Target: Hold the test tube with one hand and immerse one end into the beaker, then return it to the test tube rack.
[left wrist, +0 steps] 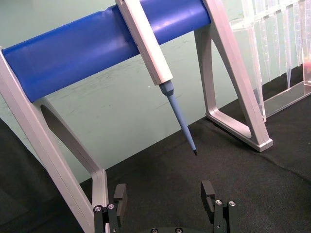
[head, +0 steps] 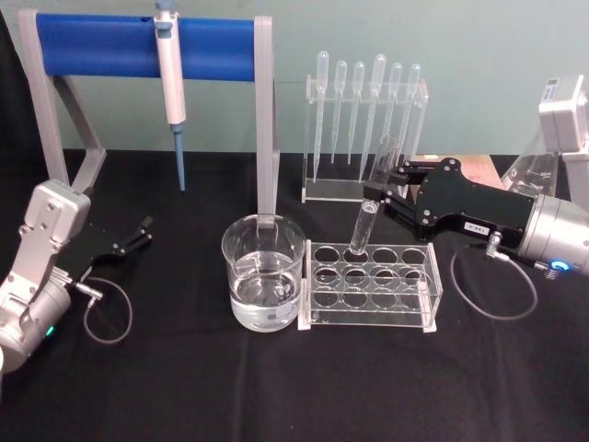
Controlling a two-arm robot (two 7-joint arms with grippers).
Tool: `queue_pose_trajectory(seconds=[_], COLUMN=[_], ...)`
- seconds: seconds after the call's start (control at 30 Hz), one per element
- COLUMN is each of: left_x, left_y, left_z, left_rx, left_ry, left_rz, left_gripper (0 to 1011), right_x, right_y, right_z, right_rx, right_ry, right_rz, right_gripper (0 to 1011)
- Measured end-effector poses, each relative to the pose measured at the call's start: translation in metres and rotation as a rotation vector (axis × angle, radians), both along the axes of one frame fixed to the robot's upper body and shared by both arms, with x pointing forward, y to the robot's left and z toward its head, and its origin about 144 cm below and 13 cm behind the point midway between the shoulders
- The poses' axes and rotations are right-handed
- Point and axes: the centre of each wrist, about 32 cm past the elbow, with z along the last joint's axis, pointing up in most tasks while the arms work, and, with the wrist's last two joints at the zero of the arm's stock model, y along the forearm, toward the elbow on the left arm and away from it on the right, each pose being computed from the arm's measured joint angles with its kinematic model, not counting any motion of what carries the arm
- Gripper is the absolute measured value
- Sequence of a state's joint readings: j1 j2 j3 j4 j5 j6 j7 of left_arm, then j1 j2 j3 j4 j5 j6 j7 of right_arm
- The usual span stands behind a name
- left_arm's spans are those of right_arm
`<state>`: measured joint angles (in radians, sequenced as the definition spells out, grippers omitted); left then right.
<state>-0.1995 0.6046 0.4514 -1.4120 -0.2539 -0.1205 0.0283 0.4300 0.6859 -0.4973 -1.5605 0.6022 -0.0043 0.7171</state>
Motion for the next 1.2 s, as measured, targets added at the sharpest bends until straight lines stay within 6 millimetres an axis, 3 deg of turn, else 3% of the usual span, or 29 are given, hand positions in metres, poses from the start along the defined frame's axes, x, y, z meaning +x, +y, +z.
queue_pose_trajectory(seconds=[1.2], left_x=[0.0], left_y=[0.0], left_z=[0.0], left_rx=[0.0], left_ry=[0.0], left_rz=[0.0], left_gripper=[1000], right_x=[0.0004], right_y=[0.0001], right_z=[0.0015], right_rx=[-0.009], right_ry=[0.003], right_rz=[0.003], right_gripper=[226])
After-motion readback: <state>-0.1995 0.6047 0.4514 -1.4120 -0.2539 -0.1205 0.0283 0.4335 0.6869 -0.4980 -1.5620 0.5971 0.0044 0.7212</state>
